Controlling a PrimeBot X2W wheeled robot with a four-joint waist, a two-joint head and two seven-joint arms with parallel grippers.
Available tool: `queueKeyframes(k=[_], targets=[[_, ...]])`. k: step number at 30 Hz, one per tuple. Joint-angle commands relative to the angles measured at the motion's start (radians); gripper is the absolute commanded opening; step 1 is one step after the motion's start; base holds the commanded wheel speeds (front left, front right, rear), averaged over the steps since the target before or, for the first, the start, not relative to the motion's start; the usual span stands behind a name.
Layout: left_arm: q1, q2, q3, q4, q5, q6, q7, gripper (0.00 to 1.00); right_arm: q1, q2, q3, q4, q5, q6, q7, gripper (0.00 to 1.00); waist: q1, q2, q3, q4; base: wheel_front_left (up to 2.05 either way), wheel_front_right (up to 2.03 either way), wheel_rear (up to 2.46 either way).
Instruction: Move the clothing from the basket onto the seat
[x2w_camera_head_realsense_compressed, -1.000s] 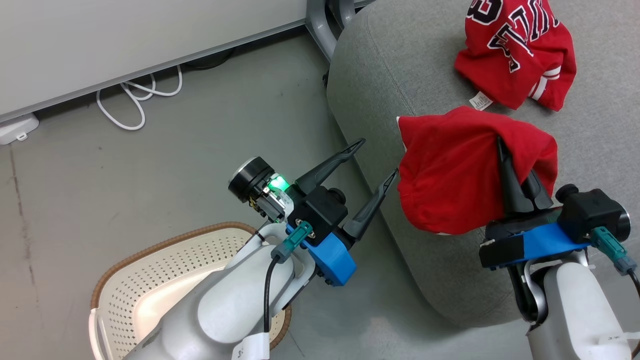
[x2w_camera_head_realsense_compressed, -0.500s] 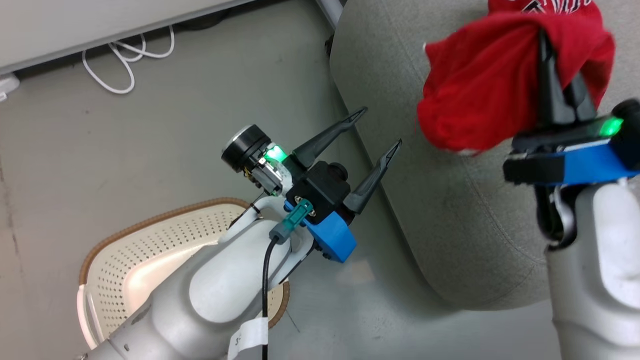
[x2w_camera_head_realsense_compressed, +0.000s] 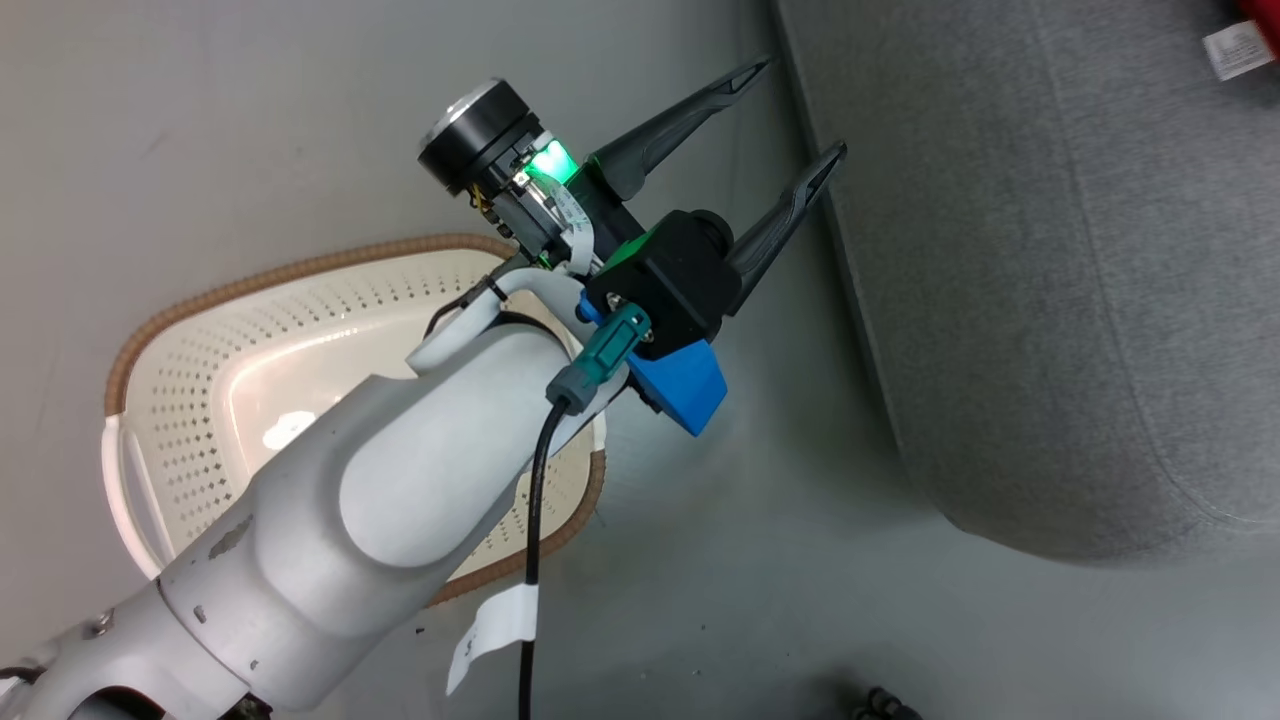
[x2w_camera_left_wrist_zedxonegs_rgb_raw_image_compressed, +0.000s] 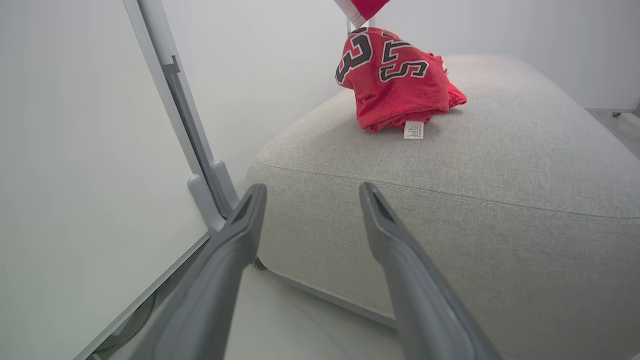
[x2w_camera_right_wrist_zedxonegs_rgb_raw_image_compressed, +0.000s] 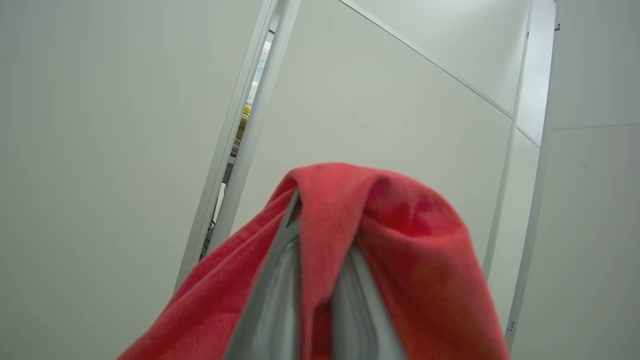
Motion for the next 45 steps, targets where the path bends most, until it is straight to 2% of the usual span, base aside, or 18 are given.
queueKeyframes(k=[1,4,9,14,19,20,21,26,33,41,45], targets=[[-0.019,0.008,0.002,-0.006,0.006,0.002,0.0,1.0,-0.013,-0.022,-0.019,0.029,0.009,0.0,0.0,0.0,-0.0001,0.0,0.082,0.036,0.0,0.0,0.0],[-0.043,0.001,-0.001,-0.02,0.015,0.004,0.002,1.0,-0.032,-0.087,-0.081,0.117,0.016,0.0,0.0,0.0,-0.0001,0.0,0.126,0.055,0.0,0.0,0.0],[-0.06,0.001,-0.009,-0.036,0.024,0.008,0.001,1.0,0.024,-0.123,-0.09,0.271,-0.019,0.0,0.0,0.0,-0.0001,0.0,0.17,0.074,0.0,0.0,0.0],[-0.066,0.005,-0.013,-0.044,0.023,0.012,0.001,1.0,0.081,-0.099,-0.115,0.38,-0.029,0.0,0.0,0.0,-0.0001,0.0,0.174,0.078,0.0,0.0,0.0],[-0.065,0.012,-0.012,-0.045,0.016,0.017,-0.003,1.0,0.111,-0.078,-0.139,0.438,-0.025,0.0,0.0,0.0,-0.0001,0.0,0.161,0.072,0.0,0.0,0.0],[-0.064,0.014,-0.012,-0.043,0.015,0.019,-0.004,1.0,0.115,-0.074,-0.141,0.435,-0.027,0.0,0.0,0.29,-0.0001,0.0,0.156,0.07,0.0,0.0,0.0],[-0.062,0.014,-0.012,-0.042,0.015,0.02,-0.006,1.0,0.118,-0.07,-0.147,0.426,-0.025,0.0,0.0,1.0,-0.0001,0.0,0.151,0.068,0.0,0.0,0.0],[-0.031,0.009,-0.013,-0.025,-0.001,0.029,-0.029,1.0,0.185,-0.044,-0.15,0.379,-0.028,0.0,0.0,1.0,-0.0001,0.0,0.093,0.064,0.0,0.0,0.0],[0.036,-0.001,0.014,0.014,-0.044,0.06,-0.077,1.0,0.366,0.02,-0.149,0.226,-0.033,0.0,0.0,1.0,-0.0001,0.0,-0.04,0.059,0.0,0.0,0.0],[0.145,-0.01,0.105,0.045,-0.108,0.119,-0.104,1.0,0.548,0.092,-0.03,0.016,-0.022,0.0,0.0,1.0,-0.0001,0.0,-0.198,0.092,0.0,0.0,0.0],[0.209,-0.002,0.182,0.01,-0.118,0.145,-0.105,1.0,0.615,0.117,0.049,-0.047,-0.014,0.0,0.0,1.0,-0.0001,0.0,-0.267,0.119,0.0,0.0,0.0]])
